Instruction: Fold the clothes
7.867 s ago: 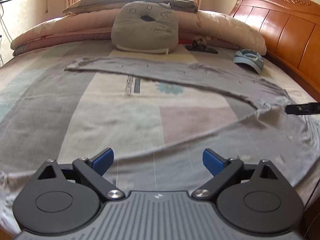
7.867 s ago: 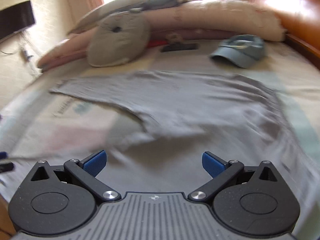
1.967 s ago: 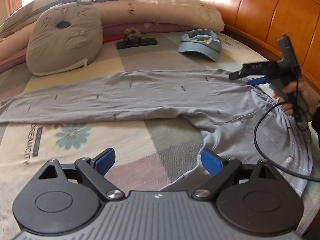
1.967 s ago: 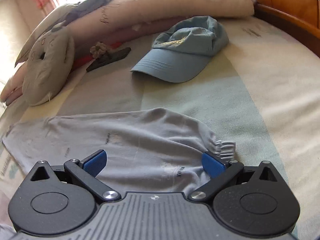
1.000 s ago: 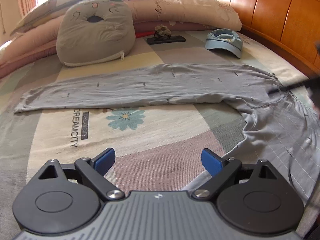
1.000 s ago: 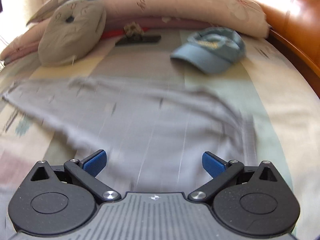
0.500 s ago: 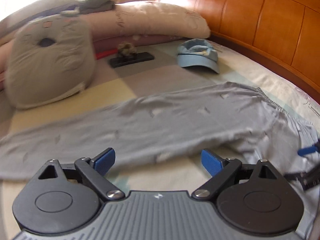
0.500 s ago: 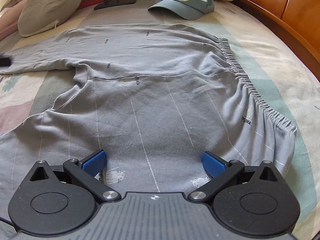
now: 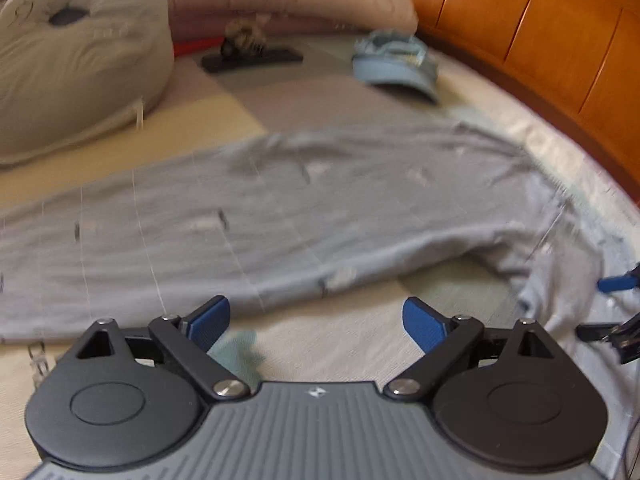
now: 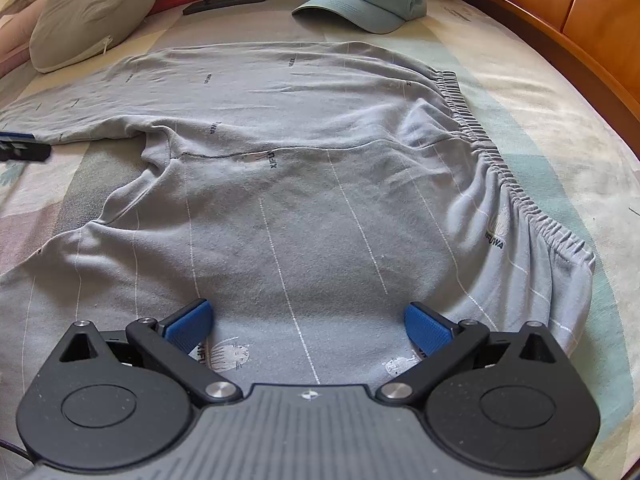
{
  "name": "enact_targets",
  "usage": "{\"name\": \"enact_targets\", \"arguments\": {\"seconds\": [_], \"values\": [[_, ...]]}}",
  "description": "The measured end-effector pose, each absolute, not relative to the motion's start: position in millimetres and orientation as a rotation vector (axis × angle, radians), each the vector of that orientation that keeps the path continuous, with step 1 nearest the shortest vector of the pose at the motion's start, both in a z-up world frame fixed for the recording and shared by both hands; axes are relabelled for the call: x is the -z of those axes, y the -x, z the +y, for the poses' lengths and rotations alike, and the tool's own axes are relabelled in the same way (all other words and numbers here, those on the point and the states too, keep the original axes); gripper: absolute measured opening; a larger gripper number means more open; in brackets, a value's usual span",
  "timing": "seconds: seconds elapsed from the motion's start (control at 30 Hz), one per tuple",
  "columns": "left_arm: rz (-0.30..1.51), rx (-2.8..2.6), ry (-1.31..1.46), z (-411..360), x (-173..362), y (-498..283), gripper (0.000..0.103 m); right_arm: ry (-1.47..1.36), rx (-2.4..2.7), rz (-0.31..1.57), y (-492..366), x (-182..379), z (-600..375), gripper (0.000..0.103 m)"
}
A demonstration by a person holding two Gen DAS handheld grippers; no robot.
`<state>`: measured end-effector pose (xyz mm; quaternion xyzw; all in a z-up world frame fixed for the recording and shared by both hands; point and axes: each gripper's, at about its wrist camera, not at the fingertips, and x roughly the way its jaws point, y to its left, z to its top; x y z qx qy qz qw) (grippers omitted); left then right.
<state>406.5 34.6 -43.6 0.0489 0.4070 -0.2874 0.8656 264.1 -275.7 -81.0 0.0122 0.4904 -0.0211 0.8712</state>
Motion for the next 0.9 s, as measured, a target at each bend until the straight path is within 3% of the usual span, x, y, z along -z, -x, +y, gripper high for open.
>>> {"name": "enact_targets", "arguments": {"seconds": [0.13, 0.27, 0.53, 0.9], "values": [[0.840, 0.656, -0.078, 14, 41, -421, 0.094, -0.028, 0.051, 1.028, -265, 81, -275, 0.103], [0.948, 0.638, -0.044, -2, 63, -434, 0.094, -0.027, 0.051, 1.029, -266, 81, -275, 0.103], [0.967, 0.570, -0.202, 8, 60, -427, 0.094, -0.034, 0.063, 1.001, -251, 80, -276, 0.103], [0.880, 0.701, -0.222, -20, 33, -416, 0.094, -0.058, 0.062, 0.988, -203, 54, -268, 0.103]]}}
